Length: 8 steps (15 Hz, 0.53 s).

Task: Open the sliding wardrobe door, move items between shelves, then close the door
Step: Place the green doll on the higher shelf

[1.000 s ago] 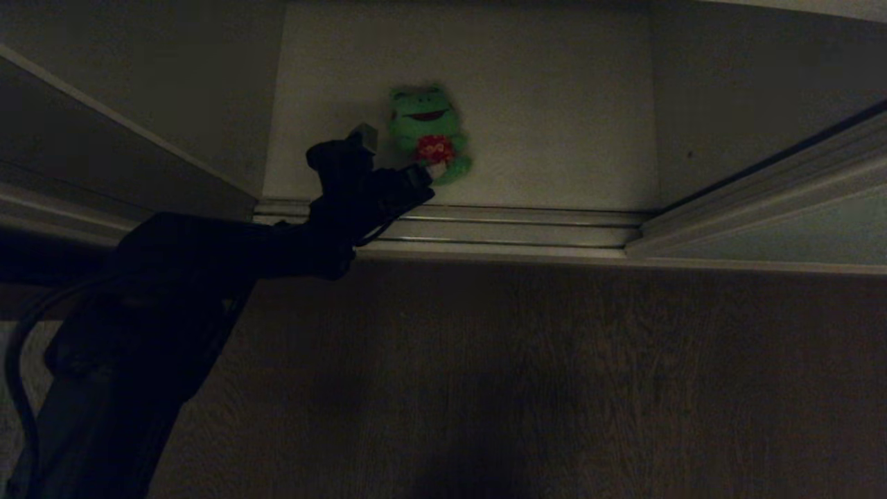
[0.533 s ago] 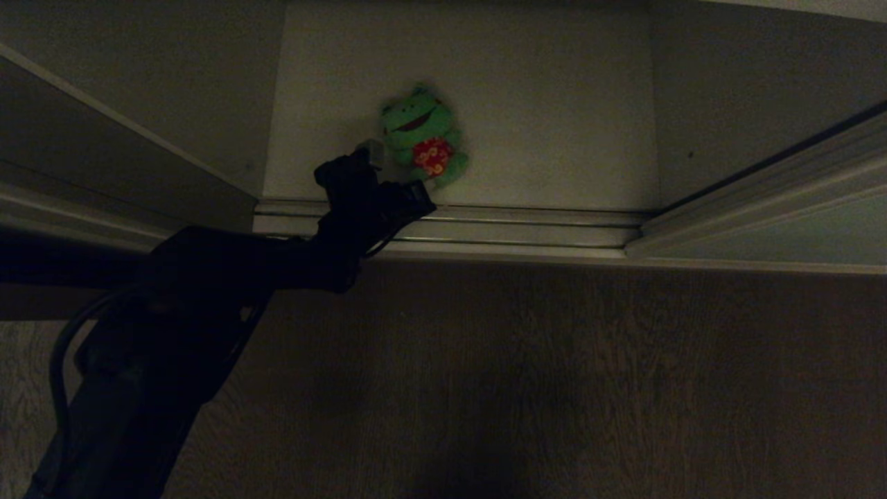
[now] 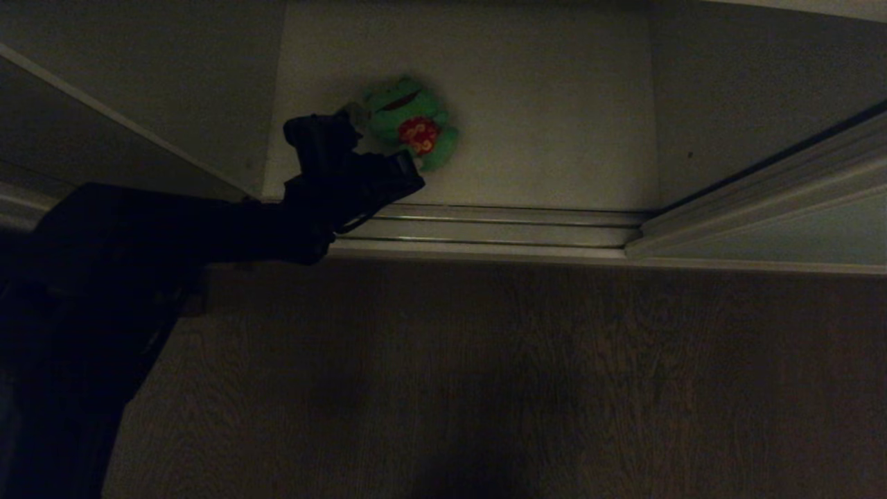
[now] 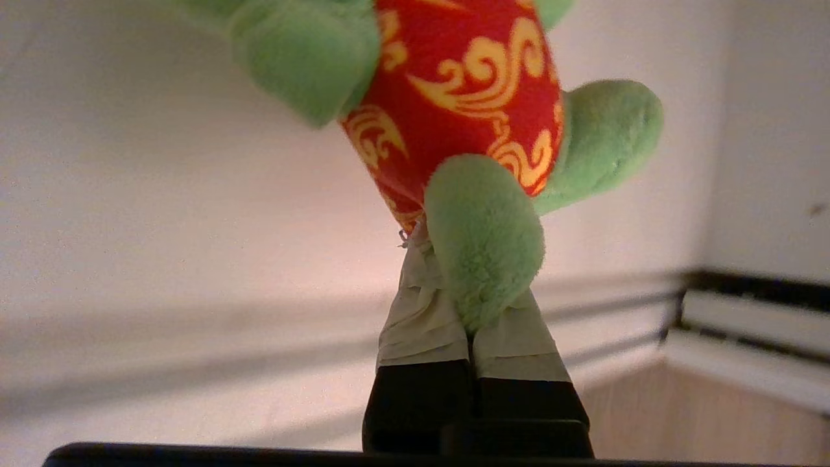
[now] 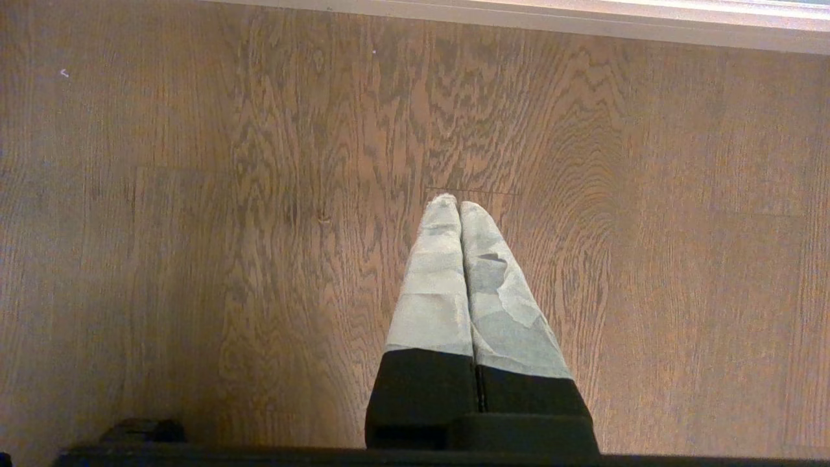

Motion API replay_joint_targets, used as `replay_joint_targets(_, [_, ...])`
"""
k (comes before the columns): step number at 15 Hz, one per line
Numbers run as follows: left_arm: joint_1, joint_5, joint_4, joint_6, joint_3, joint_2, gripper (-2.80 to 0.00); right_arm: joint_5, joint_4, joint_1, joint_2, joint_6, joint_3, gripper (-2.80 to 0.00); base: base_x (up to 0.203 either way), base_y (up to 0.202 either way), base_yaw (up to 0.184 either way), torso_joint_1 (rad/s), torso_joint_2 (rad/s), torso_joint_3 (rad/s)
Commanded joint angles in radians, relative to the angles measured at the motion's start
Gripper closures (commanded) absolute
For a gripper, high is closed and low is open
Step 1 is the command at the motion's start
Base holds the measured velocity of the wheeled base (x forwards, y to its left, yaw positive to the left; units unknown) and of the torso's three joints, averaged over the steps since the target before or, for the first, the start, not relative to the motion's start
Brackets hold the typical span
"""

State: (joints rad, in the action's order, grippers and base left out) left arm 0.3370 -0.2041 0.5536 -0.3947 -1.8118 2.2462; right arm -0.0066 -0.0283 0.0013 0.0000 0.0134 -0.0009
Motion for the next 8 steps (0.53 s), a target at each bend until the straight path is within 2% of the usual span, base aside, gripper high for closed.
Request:
replay_joint_targets(1, [0.001,0.007,-0.034,-0.001,0.084,-0.112,0.0,0.0,-0.001,0.0,-0.003,0.0,-0.001,0.0,0.0,0.0,0.0,0.0,0.0,0.0])
replay_joint_targets(4, [0.014,0.05,-0.14,0.0,0.21,-0.267,0.0,0.0,-0.001,0.0,-0.003,0.0,-0.001,0.0,0.0,0.0,0.0,0.0,0.0,0.0])
replay_joint_targets(6, [0.027,0.102,-0.234,0.002,0.29,-0.392,0.0,0.0,-0.001,0.0,-0.003,0.0,0.0,0.0,0.0,0.0,0.0,0.0,0.0,0.0])
replay_joint_targets(8, [0.033,0.122,-0.341,0.013,0.377,-0.534,0.0,0.0,-0.001,0.0,-0.003,0.0,-0.001,0.0,0.0,0.0,0.0,0.0,0.0,0.0])
